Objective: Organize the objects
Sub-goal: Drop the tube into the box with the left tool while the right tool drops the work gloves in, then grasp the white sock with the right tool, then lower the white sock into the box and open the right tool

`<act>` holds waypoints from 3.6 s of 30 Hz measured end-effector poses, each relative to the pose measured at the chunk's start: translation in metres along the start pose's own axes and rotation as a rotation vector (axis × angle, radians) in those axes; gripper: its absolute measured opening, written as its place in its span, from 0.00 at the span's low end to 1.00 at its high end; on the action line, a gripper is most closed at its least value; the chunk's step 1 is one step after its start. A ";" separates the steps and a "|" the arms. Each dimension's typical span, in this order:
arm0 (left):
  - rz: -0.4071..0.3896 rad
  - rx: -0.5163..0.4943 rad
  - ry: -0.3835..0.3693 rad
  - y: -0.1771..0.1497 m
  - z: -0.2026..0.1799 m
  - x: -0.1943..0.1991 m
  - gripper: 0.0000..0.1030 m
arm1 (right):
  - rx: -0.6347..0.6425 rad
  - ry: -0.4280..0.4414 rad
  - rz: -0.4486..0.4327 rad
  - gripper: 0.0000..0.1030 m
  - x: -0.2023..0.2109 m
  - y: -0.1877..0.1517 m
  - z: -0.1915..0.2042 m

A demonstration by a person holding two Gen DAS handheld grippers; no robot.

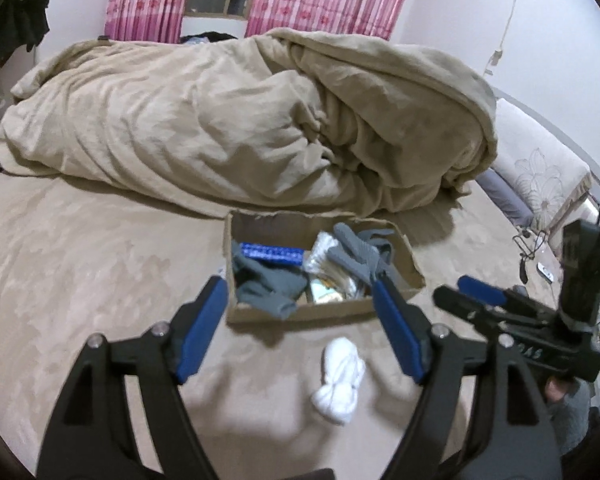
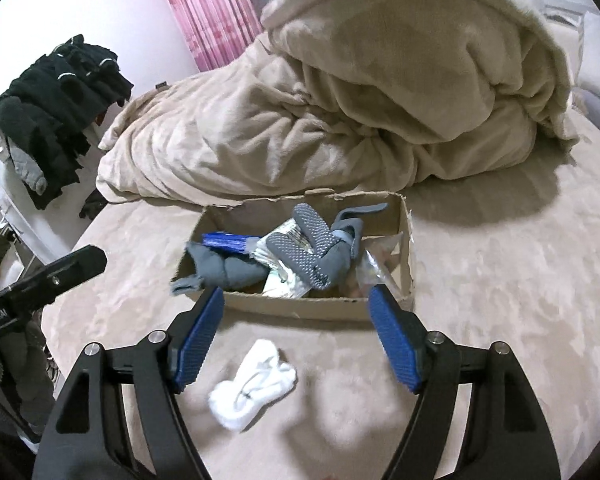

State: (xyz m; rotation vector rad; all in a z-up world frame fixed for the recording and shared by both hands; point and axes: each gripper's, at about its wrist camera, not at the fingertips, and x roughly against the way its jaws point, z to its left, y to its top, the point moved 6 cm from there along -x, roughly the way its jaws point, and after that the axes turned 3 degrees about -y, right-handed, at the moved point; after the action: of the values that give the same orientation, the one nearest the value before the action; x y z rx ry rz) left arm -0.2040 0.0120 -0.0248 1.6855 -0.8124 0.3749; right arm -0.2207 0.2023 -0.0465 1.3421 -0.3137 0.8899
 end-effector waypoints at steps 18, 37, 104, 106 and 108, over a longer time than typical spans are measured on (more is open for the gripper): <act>0.102 0.030 0.022 -0.081 0.016 0.007 0.76 | 0.036 0.016 0.064 0.76 0.012 -0.049 0.030; 0.205 0.099 0.094 -0.131 0.077 -0.028 0.76 | -0.062 0.059 0.287 0.76 -0.083 -0.106 0.041; 0.106 0.120 0.071 -0.012 0.113 -0.111 0.76 | 0.210 0.043 0.212 0.53 -0.172 0.033 0.078; 0.109 0.128 0.072 -0.014 0.114 -0.110 0.76 | 0.217 0.038 0.200 0.58 -0.168 0.034 0.077; 0.110 0.133 0.073 -0.015 0.114 -0.107 0.76 | 0.224 0.025 0.183 0.75 -0.162 0.035 0.075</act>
State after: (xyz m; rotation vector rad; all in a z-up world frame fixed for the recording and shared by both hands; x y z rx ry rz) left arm -0.2883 -0.0604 -0.1354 1.7433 -0.8441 0.5737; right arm -0.3287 0.0708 -0.1109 1.5241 -0.3289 1.1199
